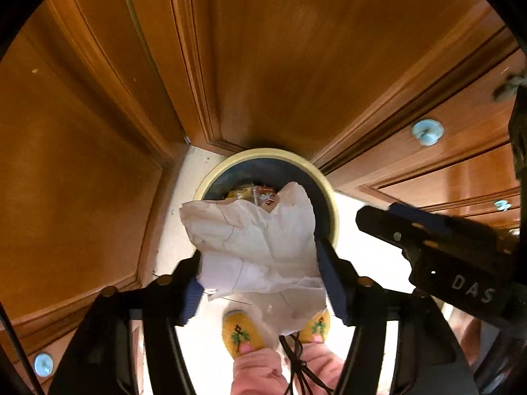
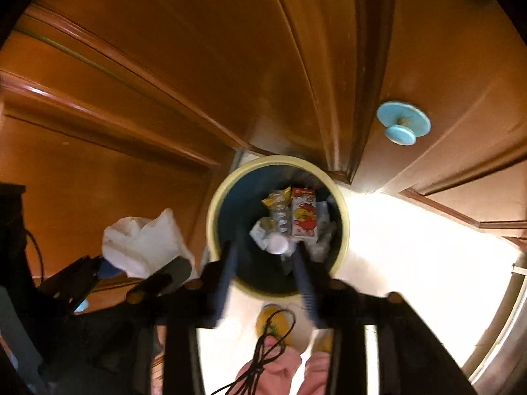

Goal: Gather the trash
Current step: 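Open both tools to drop the tissue and bottle into the bin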

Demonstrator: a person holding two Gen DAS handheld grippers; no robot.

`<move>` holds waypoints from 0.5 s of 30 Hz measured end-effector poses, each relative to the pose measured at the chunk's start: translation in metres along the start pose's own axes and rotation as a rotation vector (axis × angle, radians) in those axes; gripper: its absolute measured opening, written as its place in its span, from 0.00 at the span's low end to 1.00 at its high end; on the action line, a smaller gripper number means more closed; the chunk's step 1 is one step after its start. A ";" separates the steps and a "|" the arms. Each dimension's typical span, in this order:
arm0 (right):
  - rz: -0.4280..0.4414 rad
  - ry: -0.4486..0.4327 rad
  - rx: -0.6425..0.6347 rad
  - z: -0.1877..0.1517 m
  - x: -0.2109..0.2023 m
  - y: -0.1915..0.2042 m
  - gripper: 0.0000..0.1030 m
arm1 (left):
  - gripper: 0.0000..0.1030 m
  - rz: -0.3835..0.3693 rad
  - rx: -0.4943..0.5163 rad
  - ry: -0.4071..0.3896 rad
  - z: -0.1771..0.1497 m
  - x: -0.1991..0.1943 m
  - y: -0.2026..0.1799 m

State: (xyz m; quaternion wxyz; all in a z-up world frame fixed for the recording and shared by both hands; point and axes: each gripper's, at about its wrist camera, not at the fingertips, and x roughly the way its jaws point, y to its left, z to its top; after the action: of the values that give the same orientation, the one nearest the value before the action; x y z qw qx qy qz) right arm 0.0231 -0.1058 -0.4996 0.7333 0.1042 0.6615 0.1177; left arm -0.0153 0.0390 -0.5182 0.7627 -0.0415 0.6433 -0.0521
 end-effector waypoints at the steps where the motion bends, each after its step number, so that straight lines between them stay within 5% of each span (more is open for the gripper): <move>1: -0.001 -0.005 0.001 0.000 0.002 -0.001 0.55 | 0.66 0.012 0.001 0.001 0.000 0.005 0.002; 6: -0.019 0.003 0.016 -0.007 0.013 -0.012 0.55 | 0.81 0.006 -0.032 0.013 -0.005 0.022 0.010; 15: -0.023 -0.005 0.071 -0.028 -0.013 -0.013 0.56 | 0.82 0.024 -0.015 0.041 -0.017 0.002 0.010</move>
State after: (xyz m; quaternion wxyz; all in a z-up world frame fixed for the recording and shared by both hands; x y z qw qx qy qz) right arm -0.0061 -0.1221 -0.4946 0.7320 0.1230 0.6646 0.0855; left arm -0.0312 0.0490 -0.5249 0.7496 -0.0388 0.6597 -0.0390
